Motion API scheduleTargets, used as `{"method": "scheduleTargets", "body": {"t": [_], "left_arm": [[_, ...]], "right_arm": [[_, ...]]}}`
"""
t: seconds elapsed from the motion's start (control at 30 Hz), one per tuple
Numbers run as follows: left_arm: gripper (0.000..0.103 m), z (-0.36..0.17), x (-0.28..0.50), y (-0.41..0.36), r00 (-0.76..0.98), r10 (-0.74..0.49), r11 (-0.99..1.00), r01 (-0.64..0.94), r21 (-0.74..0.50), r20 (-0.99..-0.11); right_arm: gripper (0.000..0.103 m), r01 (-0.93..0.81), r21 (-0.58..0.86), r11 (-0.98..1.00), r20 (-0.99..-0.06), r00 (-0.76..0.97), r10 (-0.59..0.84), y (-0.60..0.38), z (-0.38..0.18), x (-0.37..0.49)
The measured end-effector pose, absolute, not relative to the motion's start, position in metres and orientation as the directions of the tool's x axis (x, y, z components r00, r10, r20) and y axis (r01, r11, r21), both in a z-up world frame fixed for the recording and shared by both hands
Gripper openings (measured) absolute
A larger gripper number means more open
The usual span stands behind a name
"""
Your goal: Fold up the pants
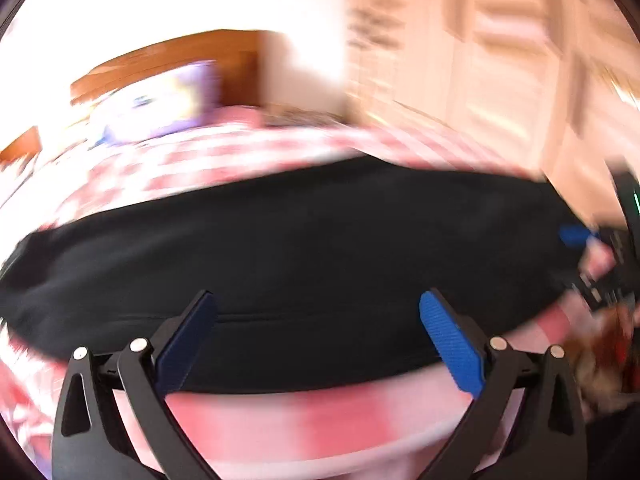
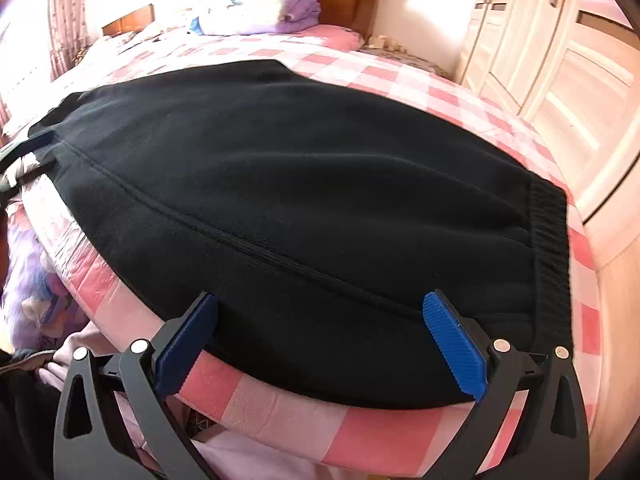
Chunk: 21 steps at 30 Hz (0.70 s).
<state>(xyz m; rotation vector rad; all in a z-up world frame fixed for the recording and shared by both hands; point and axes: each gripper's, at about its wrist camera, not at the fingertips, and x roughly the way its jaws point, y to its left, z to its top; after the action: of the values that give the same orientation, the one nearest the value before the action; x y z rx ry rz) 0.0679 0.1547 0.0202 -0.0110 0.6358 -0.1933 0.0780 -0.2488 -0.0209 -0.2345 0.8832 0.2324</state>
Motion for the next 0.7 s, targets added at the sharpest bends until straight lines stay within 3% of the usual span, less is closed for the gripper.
{"method": "scheduleTargets", "body": {"t": [0.03, 0.1, 0.17, 0.23, 0.37, 0.63, 0.7], "left_arm": [[0.102, 0.024, 0.068, 0.181, 0.793, -0.168, 0.985, 0.118, -0.123, -0.586], [0.101, 0.028, 0.067, 0.274, 0.795, -0.164, 0.923, -0.086, -0.376, -0.584], [0.101, 0.023, 0.052, 0.349, 0.830, -0.246, 0.754, -0.161, -0.637, -0.501], [0.101, 0.024, 0.035, 0.412, 0.872, -0.196, 0.616, -0.246, -0.748, -0.448], [0.101, 0.040, 0.031, 0.481, 0.857, -0.038, 0.598, -0.392, -0.699, -0.514], [0.101, 0.021, 0.082, 0.524, 0.748, -0.034, 0.617, -0.506, -0.602, -0.663], [0.100, 0.011, 0.099, 0.530, 0.750, -0.065, 0.609, -0.492, -0.622, -0.658]], "right_arm": [[0.099, -0.288, -0.101, 0.952, -0.771, 0.627, 0.108, -0.249, -0.018, 0.076], [0.099, -0.274, -0.082, 0.958, -0.745, 0.655, 0.123, -0.250, -0.012, 0.075], [0.099, -0.261, -0.070, 0.963, -0.721, 0.681, 0.132, -0.250, -0.006, 0.077], [0.099, -0.256, -0.049, 0.966, -0.698, 0.701, 0.150, -0.249, 0.000, 0.077], [0.099, -0.241, -0.017, 0.970, -0.671, 0.722, 0.167, -0.250, 0.005, 0.086], [0.099, -0.255, -0.047, 0.966, -0.667, 0.728, 0.160, -0.239, 0.011, 0.090], [0.099, -0.260, -0.057, 0.964, -0.665, 0.730, 0.157, -0.235, 0.012, 0.093]]}}
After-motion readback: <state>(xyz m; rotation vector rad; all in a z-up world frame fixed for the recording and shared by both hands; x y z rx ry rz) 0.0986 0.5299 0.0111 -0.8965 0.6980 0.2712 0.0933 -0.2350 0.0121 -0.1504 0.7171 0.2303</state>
